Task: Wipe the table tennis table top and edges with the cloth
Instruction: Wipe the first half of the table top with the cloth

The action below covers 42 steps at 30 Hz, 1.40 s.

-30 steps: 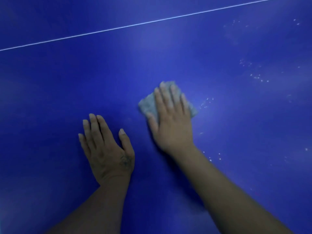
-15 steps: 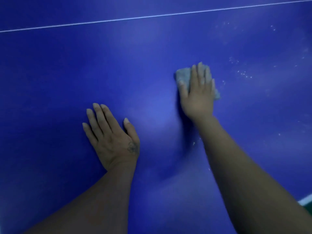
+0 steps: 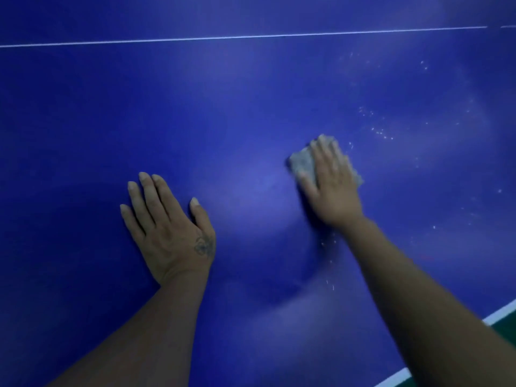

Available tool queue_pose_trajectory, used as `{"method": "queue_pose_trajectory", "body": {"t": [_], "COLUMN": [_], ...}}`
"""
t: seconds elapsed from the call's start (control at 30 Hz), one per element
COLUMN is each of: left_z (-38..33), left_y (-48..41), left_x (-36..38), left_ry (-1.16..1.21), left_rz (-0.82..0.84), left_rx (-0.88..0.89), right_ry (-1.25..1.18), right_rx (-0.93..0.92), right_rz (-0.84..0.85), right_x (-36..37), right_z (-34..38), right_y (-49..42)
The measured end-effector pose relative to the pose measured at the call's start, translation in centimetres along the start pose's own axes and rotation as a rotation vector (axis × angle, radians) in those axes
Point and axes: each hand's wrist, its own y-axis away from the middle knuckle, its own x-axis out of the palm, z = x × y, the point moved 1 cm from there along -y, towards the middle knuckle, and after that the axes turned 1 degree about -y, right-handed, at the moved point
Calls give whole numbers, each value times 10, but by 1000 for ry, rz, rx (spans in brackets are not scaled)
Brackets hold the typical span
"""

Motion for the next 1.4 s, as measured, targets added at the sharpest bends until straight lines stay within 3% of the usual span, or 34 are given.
{"method": "queue_pose_trajectory", "body": {"t": [0.13,0.23,0.37,0.47,0.63,0.7,0.83,0.97,1.1,1.3,1.4], "left_z": [-2,-3,-4,-3,-5,-2,7,5,7,12,14], "left_y": [0,1,2,2,1,2,15,99,197,203,205], "left_x": [-1,-1,-3,-4,-10,-13,-18,-30,-24,-14,-12], "left_ry": [-37,-46,-39,-34,5,40,210,175,57,34,58], "left_rz": [7,10,-4,-14,17,38,30,92,119,83,87], "left_rx": [-9,-3,-3,7,3,6,-20,-60,-52,-61,-80], "right_ry": [-47,-7,-30,-94,-105,-57,6,-51,-30,-46,-63], "right_rx": [198,200,-34,-200,-435,-346,57,222,94,-302,-407], "right_rz": [61,29,-52,40,59,9,26,150,90,114,132], "right_x": [-16,-6,19,38,27,11,-18,-35,-21,19,33], "right_z": [-35,-7,60,95,45,-5,-102,-126,-76,9,40], "right_y": [-73,-53,60,146,146,105,10,-27,37,185,206]}}
